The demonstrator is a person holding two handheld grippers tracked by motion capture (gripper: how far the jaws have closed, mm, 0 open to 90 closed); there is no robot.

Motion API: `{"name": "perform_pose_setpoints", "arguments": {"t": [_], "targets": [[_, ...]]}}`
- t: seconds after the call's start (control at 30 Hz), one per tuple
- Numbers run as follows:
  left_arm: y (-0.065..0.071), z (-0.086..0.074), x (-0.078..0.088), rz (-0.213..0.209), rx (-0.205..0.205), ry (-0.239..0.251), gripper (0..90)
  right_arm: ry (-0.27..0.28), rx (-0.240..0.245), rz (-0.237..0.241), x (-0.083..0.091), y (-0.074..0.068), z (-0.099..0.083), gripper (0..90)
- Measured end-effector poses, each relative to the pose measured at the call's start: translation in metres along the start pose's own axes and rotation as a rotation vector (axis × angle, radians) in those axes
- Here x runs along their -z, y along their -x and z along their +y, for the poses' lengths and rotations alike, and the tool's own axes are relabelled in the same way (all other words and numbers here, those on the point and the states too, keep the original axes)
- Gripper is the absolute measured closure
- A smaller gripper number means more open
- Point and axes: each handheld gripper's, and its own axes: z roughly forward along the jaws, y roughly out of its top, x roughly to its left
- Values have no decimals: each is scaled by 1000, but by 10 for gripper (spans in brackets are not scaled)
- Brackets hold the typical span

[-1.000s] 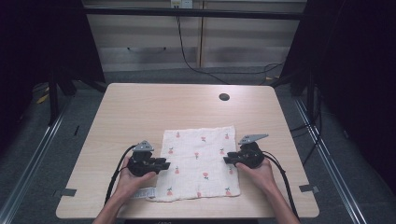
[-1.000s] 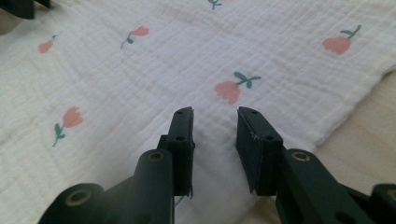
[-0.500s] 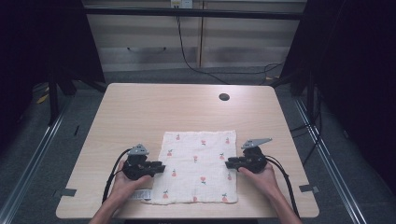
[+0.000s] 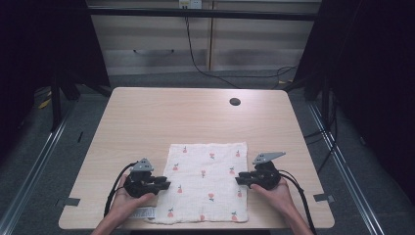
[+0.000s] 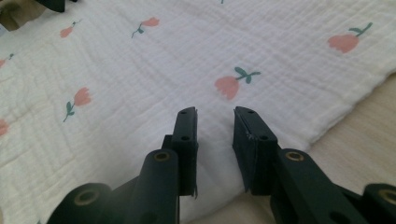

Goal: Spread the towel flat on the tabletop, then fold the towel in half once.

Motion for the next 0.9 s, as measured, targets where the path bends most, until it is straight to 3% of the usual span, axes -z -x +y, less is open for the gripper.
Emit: {"name": "perform_pose_setpoints", "arguments": {"t": [0.13, 0.43, 0.57, 0.9], "targets": [[-4, 0, 2, -23, 43, 0, 680, 3, 0, 7, -1, -1, 1, 652], [-3, 8, -3, -13, 35, 32, 625, 65, -23, -45, 8, 16, 10, 612], [-4, 9, -8, -14, 14, 11, 639, 70, -22, -68, 10, 22, 16, 615], [-4, 6, -8, -16, 13, 22, 607, 67, -42, -95, 5, 37, 23, 582]]}}
